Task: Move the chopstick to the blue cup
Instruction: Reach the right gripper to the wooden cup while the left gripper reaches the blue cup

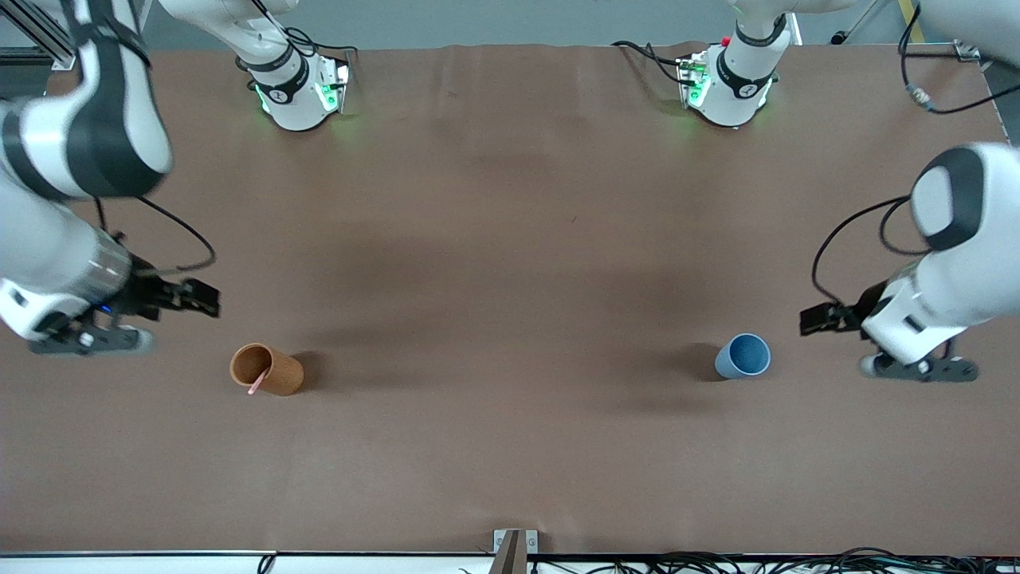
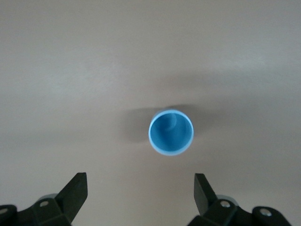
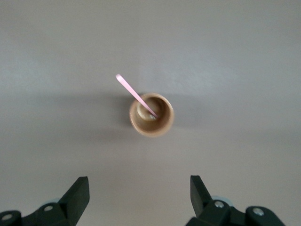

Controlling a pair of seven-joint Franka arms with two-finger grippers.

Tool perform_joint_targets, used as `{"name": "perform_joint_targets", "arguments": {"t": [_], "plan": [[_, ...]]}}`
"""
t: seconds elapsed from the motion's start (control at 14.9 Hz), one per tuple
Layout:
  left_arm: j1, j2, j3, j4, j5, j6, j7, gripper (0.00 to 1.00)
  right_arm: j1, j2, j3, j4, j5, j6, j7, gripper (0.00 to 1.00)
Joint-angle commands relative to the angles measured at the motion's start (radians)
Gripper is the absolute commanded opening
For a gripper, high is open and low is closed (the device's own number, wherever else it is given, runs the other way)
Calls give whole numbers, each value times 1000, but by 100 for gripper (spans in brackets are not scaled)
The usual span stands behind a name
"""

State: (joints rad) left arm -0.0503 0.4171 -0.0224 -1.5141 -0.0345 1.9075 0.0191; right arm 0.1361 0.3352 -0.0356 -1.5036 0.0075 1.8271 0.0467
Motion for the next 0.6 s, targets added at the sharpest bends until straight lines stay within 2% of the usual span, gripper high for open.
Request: {"name": "perform_joint_targets", "arguments": {"t": [0.0,0.13,0.27,0.54], "plan": [[-6,45,1,-41,-4,88,-5,100,39,173,-10,152,-4,24,28,87],[-16,83,-4,-57,-7,139,-24,100,48,290,-9,268,-3,24,27,79],[-23,118,-4,-92,-7,212,-33,100,54,359,-13,348,-6,23,28,68],[-25,127,-4,-179,-5,327,-33,100,54,395,-17,359,-11,15,45,52]]}}
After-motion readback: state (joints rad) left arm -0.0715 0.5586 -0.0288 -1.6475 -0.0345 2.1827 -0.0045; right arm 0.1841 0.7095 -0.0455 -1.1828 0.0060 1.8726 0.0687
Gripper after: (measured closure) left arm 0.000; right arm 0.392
